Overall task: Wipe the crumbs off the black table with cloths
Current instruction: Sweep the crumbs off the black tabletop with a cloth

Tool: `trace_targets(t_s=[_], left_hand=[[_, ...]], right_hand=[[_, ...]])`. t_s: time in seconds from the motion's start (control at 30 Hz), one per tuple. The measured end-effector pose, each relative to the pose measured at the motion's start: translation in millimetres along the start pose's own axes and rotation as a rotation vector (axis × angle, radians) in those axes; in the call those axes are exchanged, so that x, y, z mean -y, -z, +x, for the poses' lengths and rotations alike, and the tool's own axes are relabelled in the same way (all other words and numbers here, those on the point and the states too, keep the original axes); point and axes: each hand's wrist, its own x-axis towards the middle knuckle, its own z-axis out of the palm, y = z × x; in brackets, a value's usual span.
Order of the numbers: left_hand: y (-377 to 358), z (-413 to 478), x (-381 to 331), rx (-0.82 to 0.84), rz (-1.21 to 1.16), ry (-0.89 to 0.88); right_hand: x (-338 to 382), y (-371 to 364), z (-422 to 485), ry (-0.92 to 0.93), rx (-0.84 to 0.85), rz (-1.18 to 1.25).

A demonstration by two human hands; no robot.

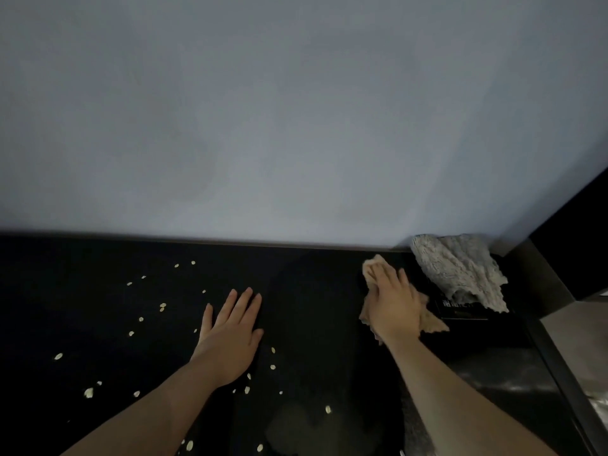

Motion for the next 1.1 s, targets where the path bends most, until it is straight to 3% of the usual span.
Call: trace_targets(t_s=[0.07,0.17,0.23,0.3,0.37,0.43,0.5,0.6,0.67,0.73,0.8,0.87,0.93,1.07,1.1], left_hand=[[0.4,-1.2,-3.2,-0.014,0.025,0.005],[6.6,-2.6,-11.3,-0.018,0.041,0.028],[10.4,-4.9,-22.8,-0.064,0.071,0.024],[9.6,-10.0,-41.4,-0.109,0.098,-0.052],[2.7,-16.4,-63.3,-0.096,0.098,-0.158],[-6.8,-20.7,-82.8,-0.026,0.087,-0.220],[-14.0,-22.2,-98.6,0.024,0.093,-0.194],[-16.7,-22.6,-115.6,0.040,0.076,-0.099],[-17.3,-23.4,-122.1,0.049,0.087,-0.078],[-16.7,-25.1,-123.1,0.063,0.092,-0.076],[-16.0,-27.4,-121.8,0.081,0.094,-0.087],[-16.9,-29.6,-121.0,0.087,0.101,-0.102],[-19.8,-31.0,-122.0,0.077,0.109,-0.114],[-24.4,-35.3,-123.1,0.079,0.153,-0.154],[-24.7,-36.6,-122.9,0.078,0.158,-0.158]], right_hand=[[17.1,-0.8,-18.2,-0.024,0.021,0.030],[44.7,7.7,-69.5,0.499,0.275,0.096],[25.8,15.1,-76.0,0.680,0.366,0.065],[-15.9,19.4,-67.8,0.485,0.176,0.043],[-57.4,26.2,-67.9,0.046,-0.006,0.033],[-69.4,28.3,-84.4,-0.215,-0.058,0.052],[-55.7,20.2,-107.0,-0.102,-0.034,0.050],[-43.6,18.1,-138.0,0.397,0.045,0.022],[-70.3,30.6,-127.3,0.457,0.073,-0.050],[-114.4,36.7,-109.5,0.202,-0.053,-0.011],[-143.3,50.0,-103.4,-0.198,-0.066,0.031],[-140.8,52.3,-107.1,-0.445,-0.072,0.085],[-108.3,39.5,-118.7,-0.321,-0.102,0.076],[-36.9,23.5,-156.9,0.407,0.133,0.076],[-38.0,31.3,-155.6,0.520,0.123,0.067]])
